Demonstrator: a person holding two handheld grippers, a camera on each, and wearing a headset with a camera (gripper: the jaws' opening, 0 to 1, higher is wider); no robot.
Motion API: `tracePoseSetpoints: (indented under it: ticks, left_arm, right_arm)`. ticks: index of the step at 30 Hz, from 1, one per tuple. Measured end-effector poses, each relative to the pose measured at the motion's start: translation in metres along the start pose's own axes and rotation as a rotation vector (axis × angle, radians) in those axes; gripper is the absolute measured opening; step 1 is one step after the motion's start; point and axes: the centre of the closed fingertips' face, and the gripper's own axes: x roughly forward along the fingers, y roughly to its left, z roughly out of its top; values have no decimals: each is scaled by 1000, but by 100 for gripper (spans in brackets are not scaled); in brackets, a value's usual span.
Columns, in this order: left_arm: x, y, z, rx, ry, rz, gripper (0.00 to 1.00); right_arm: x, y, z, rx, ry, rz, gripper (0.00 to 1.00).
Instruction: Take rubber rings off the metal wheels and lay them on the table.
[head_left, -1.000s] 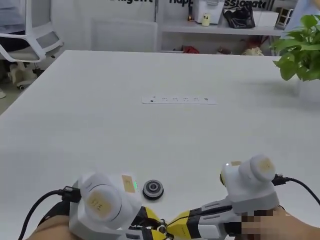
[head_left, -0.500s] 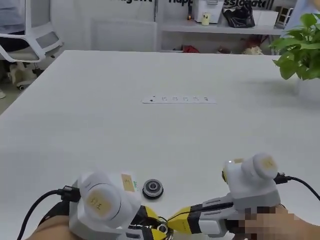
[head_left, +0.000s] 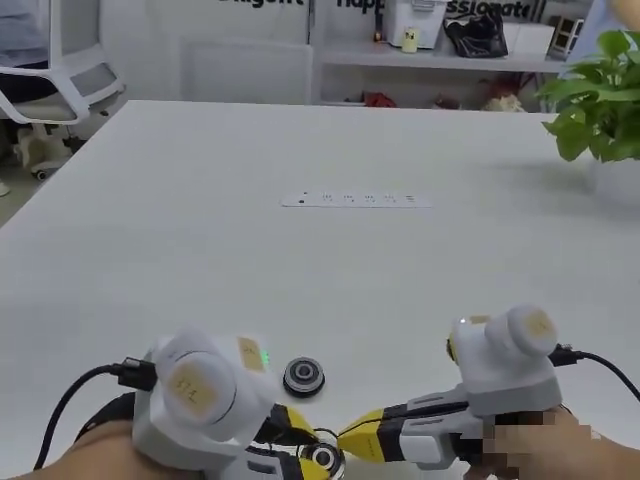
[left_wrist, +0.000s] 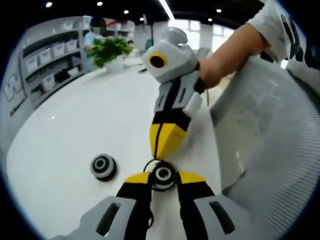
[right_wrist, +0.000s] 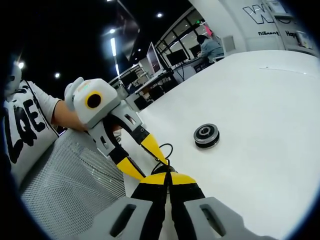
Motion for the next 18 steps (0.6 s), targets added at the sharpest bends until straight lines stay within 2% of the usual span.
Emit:
tracePoseSetpoints:
  ticks: [5,11,18]
  left_arm:
    - [-8,-3,4,-14,-16,-8,23]
    - [-18,-7,8,-2,-37,-6,28]
    - [-30,-7,15,-5,-66,0,32]
  right_arm:
    - [-1,1,1,1,-4,3,0]
    - [-1,3,2,-1,-4,10,0]
    - [-1,9,6,-14,-2,22,0]
